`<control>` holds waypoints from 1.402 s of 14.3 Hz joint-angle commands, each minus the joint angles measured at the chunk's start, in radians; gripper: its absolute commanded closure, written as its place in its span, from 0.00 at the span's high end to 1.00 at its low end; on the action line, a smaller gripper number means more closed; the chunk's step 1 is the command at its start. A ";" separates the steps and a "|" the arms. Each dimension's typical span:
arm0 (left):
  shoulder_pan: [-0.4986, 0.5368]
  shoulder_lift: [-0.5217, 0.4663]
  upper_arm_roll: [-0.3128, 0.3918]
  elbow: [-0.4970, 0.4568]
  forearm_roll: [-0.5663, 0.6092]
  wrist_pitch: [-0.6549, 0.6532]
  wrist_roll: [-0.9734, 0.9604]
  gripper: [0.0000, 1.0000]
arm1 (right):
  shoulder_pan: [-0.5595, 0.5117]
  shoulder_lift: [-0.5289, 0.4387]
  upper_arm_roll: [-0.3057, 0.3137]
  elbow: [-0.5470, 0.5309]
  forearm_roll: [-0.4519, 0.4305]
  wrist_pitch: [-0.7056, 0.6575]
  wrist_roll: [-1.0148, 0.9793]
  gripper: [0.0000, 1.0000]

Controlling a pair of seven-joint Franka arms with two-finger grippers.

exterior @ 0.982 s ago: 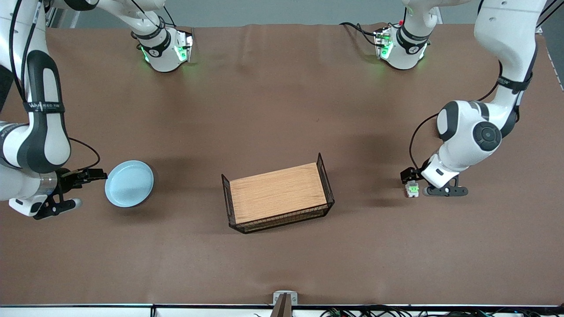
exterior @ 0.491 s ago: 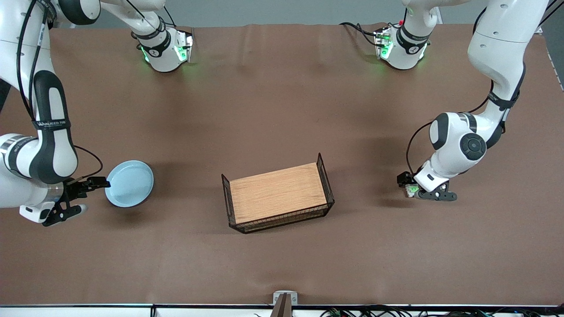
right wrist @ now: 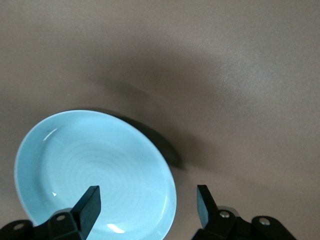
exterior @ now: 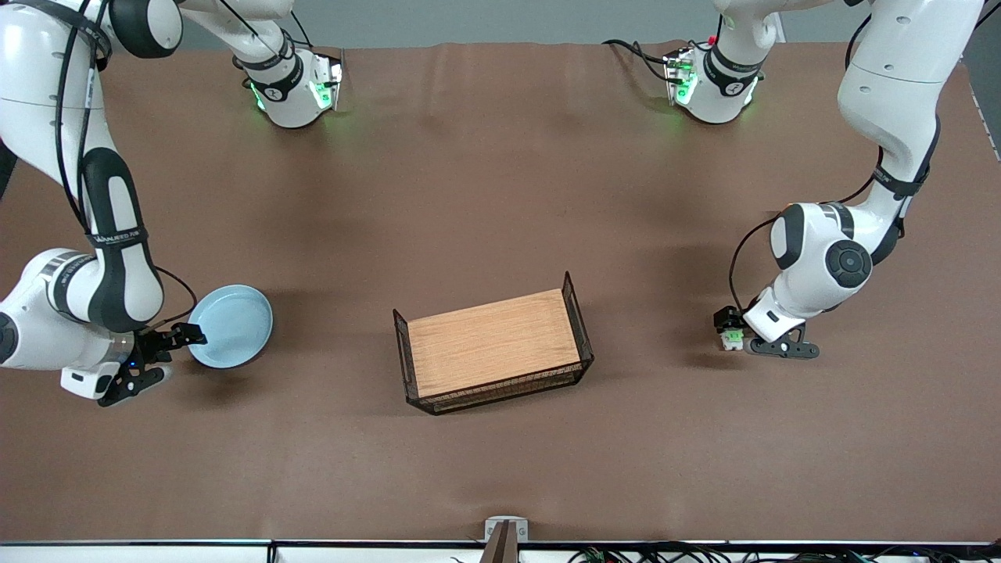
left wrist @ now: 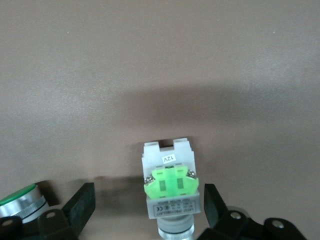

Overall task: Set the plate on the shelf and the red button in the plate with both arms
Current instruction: 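Grasp the plate rim with the right gripper while the left gripper grasps the button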

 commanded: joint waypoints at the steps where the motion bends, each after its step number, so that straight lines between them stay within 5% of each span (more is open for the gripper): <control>1: -0.004 0.010 -0.001 0.015 0.020 0.013 -0.011 0.95 | -0.019 0.021 0.012 -0.021 0.024 0.086 -0.072 0.85; 8: -0.014 0.019 -0.001 0.015 0.011 0.019 -0.018 0.75 | -0.021 0.041 0.012 -0.033 0.062 0.127 -0.106 0.68; 9: -0.014 0.025 -0.003 0.015 0.006 0.023 -0.021 0.64 | -0.025 0.048 0.012 -0.033 0.064 0.128 -0.106 0.68; 11: -0.014 0.016 -0.012 0.013 0.006 0.021 -0.061 0.14 | -0.031 0.054 0.012 -0.035 0.066 0.128 -0.106 0.65; 12: -0.014 -0.004 -0.020 0.013 0.006 0.017 -0.087 0.02 | -0.033 0.054 0.012 -0.039 0.067 0.128 -0.107 0.61; 14: -0.011 -0.065 -0.027 0.015 0.006 -0.034 -0.182 0.00 | -0.034 0.052 0.012 -0.040 0.067 0.128 -0.112 0.52; 16: -0.007 -0.151 -0.049 0.068 -0.007 -0.223 -0.343 0.00 | -0.033 0.052 0.012 -0.039 0.067 0.127 -0.132 0.50; 20: -0.017 -0.171 -0.113 0.427 -0.056 -0.719 -0.726 0.00 | -0.034 0.046 0.012 -0.032 0.067 0.114 -0.144 0.36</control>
